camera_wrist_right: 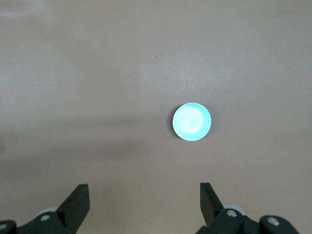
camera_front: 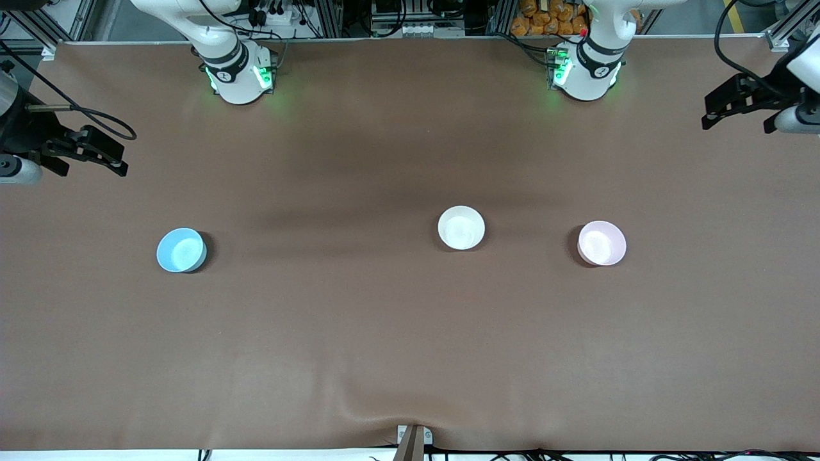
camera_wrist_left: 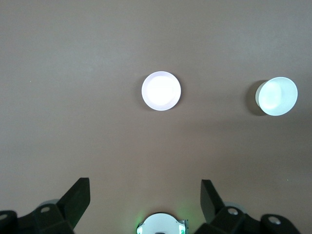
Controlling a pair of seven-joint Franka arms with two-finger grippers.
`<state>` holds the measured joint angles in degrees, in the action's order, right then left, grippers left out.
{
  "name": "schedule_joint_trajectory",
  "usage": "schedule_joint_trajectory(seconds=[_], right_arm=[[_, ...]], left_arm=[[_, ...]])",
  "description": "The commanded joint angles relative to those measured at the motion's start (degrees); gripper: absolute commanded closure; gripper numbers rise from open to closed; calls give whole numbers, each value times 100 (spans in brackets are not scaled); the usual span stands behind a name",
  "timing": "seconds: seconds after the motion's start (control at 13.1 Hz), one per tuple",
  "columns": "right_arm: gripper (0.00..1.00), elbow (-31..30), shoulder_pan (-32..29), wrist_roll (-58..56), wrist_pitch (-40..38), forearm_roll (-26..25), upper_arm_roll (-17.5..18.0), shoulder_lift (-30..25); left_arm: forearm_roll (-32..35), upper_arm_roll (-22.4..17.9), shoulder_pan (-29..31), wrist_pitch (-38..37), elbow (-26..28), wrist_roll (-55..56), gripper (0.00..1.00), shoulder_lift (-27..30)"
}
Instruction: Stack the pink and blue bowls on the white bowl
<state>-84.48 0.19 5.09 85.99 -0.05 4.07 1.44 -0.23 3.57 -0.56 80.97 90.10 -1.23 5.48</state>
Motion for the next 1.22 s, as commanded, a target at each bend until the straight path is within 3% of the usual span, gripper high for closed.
schedule_joint_trajectory(seconds=[0.0, 0.15, 0.38, 0.76, 1.15], right_arm=[[0, -51, -107, -69, -12, 57, 41, -65], [0, -51, -107, -69, -12, 57, 41, -56], [0, -51, -107, -69, -12, 57, 50, -65], [0, -60, -107, -69, -12, 57, 41, -65], [0, -69, -90, -69, -12, 57, 41, -65]], left_arm=[[136, 143, 21, -90, -115, -35, 0, -117], [146, 144, 47, -90, -168, -44, 0, -187], [181, 135, 74, -99, -677, -26, 0, -468], [199, 92, 231, -64, -353, -35, 0, -626], [173, 100, 487, 1251, 1050, -79, 0, -513]])
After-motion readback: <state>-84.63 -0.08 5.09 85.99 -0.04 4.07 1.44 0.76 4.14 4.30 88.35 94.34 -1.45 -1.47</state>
